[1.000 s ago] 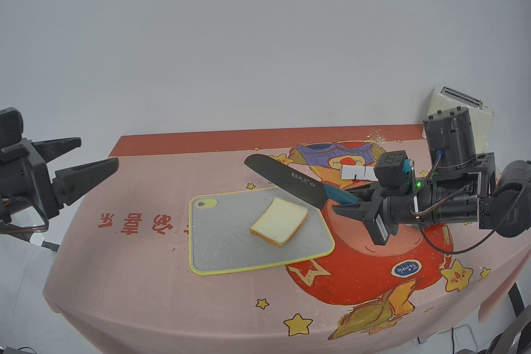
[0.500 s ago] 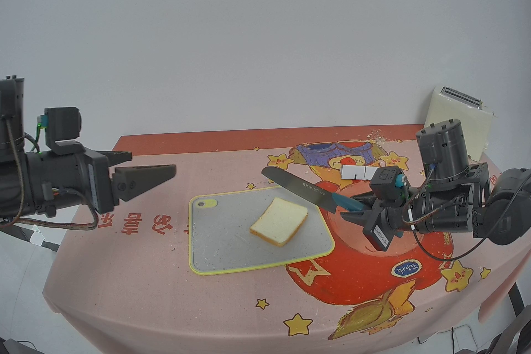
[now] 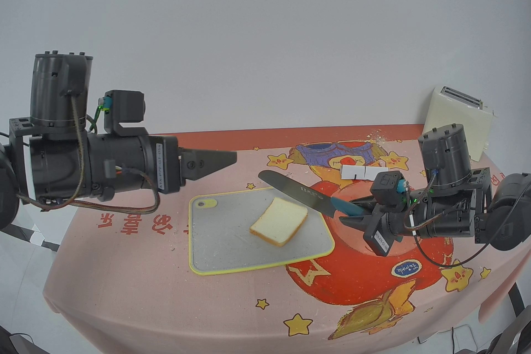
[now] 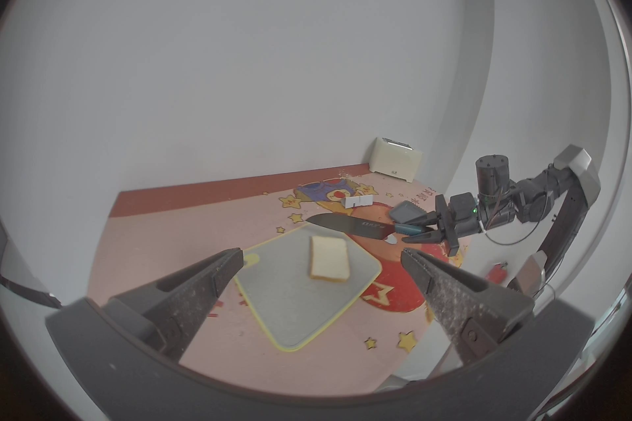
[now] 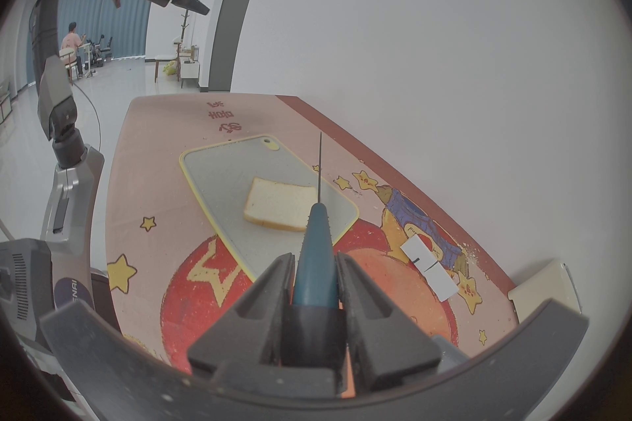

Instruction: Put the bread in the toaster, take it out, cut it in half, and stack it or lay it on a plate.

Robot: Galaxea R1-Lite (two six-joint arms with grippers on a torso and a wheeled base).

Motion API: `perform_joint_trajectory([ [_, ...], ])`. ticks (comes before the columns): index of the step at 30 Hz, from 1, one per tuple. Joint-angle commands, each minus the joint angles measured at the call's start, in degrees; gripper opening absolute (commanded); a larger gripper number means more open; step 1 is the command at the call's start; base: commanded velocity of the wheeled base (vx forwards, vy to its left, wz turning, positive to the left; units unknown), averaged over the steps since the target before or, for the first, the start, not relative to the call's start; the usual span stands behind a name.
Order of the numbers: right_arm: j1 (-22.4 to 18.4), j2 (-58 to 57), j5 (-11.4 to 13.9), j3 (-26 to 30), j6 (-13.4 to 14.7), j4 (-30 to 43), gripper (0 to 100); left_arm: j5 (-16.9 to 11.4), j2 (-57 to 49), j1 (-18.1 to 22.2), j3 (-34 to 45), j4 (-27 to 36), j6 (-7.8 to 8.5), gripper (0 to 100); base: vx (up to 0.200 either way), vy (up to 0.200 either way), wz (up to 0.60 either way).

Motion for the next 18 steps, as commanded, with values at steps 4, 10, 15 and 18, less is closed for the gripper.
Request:
perform_joint_trajectory([
  [4, 1.66, 1.04, 4.81, -0.48, 7.16, 0.32, 0, -0.10, 6.34, -0.67, -0.39, -4.63, -0.10, 100, 0.000, 0.000, 0.00],
  [10, 2.80, 2.00, 4.81, 0.31, 10.15, 0.32, 0, -0.28, 9.94, -0.67, -0.57, -7.97, -0.01, 100, 0.000, 0.000, 0.00],
  [15, 3.59, 2.00, 4.72, 0.04, 12.78, 0.32, 0, -0.89, 12.75, -0.84, -0.65, -14.12, -0.01, 100, 0.000, 0.000, 0.00],
  [18, 4.30, 2.00, 4.46, 0.04, 14.10, 0.32, 0, -0.80, 14.34, -0.75, -0.48, -18.25, -0.01, 100, 0.000, 0.000, 0.00],
])
